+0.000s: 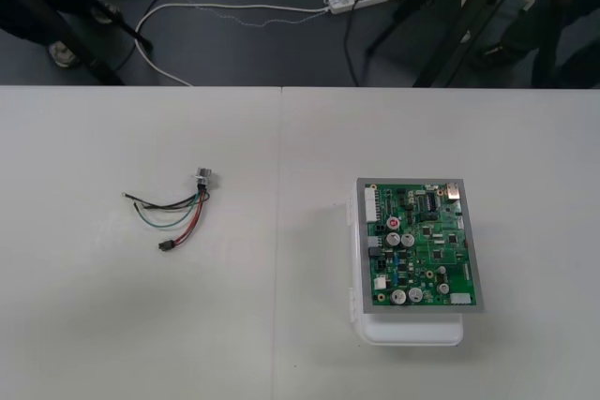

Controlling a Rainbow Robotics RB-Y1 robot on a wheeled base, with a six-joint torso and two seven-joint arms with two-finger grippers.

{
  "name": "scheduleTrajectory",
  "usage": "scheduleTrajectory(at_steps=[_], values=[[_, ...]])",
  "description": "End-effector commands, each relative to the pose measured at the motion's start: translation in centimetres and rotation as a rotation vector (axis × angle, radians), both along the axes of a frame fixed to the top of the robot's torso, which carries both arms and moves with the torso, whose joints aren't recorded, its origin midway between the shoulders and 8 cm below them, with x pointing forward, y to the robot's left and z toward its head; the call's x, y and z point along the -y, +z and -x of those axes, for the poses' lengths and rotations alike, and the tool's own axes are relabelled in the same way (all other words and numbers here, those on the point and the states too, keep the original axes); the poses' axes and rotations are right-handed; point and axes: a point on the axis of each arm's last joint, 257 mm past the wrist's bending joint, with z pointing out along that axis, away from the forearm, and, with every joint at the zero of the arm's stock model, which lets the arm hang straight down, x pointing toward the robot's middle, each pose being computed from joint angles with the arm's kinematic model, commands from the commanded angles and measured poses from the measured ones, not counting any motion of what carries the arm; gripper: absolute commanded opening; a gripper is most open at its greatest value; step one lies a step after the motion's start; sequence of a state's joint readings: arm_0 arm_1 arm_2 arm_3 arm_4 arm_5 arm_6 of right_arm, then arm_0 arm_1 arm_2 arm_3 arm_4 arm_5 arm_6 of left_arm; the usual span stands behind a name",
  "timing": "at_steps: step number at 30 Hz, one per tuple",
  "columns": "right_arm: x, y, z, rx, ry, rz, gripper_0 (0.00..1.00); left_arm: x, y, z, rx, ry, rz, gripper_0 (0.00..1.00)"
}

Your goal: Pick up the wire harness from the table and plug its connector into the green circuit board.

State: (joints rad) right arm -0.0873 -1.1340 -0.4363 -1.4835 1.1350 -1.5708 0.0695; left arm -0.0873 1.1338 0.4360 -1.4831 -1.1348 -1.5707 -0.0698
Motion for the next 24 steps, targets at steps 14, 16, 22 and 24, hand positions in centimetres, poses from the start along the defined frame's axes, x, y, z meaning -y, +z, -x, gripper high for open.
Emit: scheduleTrajectory(at_steps=[14, 16, 22, 24], values=[[0.00, 0.02, 0.00, 0.000, 0.000, 0.000, 1.00, 0.00, 0.03, 0.01, 0.000, 0.000, -0.001, 1.00], [0.00, 0.02, 0.00, 0.000, 0.000, 0.000, 1.00, 0.00, 0.03, 0.01, 0.000, 0.000, -0.001, 1.00], [0.00, 0.02, 0.00, 0.000, 0.000, 0.000, 1.00, 0.00, 0.03, 0.01, 0.000, 0.000, -0.001, 1.00], [0.00, 0.02, 0.00, 0.000, 0.000, 0.000, 1.00, 0.00, 0.03, 0.01, 0.000, 0.000, -0.001, 1.00]])
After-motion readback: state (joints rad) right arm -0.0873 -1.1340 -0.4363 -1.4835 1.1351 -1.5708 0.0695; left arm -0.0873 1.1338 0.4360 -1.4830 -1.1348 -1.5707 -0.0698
